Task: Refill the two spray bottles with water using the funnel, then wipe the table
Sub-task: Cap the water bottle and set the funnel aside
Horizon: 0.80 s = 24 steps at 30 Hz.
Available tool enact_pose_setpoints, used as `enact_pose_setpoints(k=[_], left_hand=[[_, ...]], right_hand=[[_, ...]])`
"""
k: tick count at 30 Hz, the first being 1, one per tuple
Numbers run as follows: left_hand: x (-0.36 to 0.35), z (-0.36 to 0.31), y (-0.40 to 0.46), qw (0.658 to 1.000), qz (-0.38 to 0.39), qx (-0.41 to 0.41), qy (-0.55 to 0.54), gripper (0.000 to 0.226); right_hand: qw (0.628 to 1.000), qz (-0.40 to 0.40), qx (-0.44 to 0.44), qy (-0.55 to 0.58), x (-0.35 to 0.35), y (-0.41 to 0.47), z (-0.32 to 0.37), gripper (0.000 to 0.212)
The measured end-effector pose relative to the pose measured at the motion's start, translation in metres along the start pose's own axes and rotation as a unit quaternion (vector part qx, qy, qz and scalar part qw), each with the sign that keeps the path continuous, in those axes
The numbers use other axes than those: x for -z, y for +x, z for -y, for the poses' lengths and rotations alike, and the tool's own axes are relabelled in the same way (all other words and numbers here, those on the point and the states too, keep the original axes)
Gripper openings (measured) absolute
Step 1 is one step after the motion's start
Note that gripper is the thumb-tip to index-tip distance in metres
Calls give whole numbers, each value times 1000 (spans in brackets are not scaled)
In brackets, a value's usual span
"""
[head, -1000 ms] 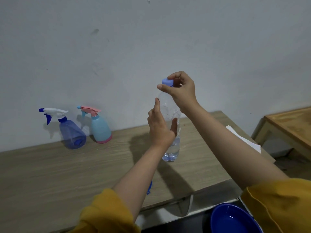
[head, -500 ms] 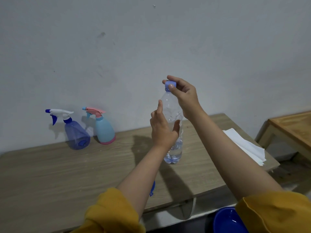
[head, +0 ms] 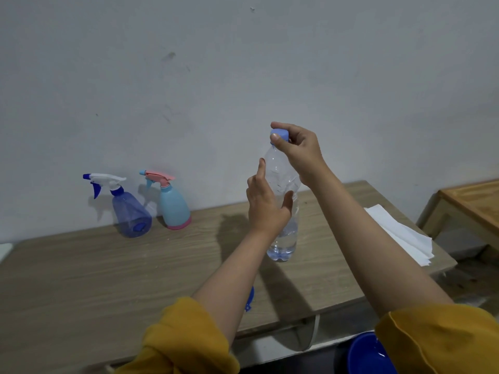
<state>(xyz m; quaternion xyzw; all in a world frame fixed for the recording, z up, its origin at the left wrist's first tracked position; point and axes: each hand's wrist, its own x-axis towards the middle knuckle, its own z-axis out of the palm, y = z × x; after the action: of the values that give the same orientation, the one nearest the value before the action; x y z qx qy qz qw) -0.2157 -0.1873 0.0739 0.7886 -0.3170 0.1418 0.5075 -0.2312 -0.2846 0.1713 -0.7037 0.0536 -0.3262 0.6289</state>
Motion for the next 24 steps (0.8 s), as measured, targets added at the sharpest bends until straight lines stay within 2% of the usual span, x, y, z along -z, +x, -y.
enact_pose_setpoints(k=[3, 7, 13, 15, 19, 24], left_hand=[[0, -1, 1, 1000, -5, -1, -3, 93], [0, 1, 1, 1000, -8, -11, -1, 92], [1, 1, 1, 1000, 1, -14, 0, 90], [1, 1, 0, 1000, -4, -7, 4, 90], [1, 0, 0, 1000, -10, 4, 2, 90], [0, 2, 1, 1000, -11, -1, -1, 89]], right_hand=[[1000, 15, -17, -10, 4, 0, 0, 24], [999, -30, -3, -21, -2, -1, -5, 13], [993, -120, 6, 3, -13, -5, -5, 29], [993, -117, 14, 1, -14, -5, -6, 31], [998, -53, 29, -29, -10, -4, -10, 25], [996, -89, 25, -5, -13, -2, -10, 13]])
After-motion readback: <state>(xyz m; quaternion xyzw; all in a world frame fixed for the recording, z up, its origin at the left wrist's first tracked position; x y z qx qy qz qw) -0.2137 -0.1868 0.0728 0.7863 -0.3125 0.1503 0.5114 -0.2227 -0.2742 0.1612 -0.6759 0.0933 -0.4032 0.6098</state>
